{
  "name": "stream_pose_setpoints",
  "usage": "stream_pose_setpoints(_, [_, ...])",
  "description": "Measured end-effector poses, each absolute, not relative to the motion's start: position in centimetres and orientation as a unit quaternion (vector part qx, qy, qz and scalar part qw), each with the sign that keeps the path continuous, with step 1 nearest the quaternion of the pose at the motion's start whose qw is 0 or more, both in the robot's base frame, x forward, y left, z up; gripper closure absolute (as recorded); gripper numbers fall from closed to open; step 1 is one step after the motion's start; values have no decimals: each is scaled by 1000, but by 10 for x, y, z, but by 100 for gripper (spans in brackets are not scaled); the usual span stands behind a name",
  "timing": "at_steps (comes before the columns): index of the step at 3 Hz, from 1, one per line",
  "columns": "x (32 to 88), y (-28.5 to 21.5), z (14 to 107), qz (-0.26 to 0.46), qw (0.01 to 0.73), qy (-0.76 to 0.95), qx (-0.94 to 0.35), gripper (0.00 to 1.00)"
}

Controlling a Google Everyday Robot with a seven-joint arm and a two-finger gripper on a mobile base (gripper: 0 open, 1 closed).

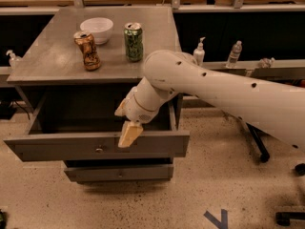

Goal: Open top drawer

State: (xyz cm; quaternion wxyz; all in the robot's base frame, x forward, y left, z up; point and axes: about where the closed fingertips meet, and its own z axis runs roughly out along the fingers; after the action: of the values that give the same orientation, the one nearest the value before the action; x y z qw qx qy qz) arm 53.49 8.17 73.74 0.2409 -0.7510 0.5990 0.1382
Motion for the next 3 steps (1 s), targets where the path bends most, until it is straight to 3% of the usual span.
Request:
stream_pose_setpoints(2, [633,90,717,158,253,609,-735,86])
stream_pose_setpoints(3, [646,90,699,159,248,621,-726,100])
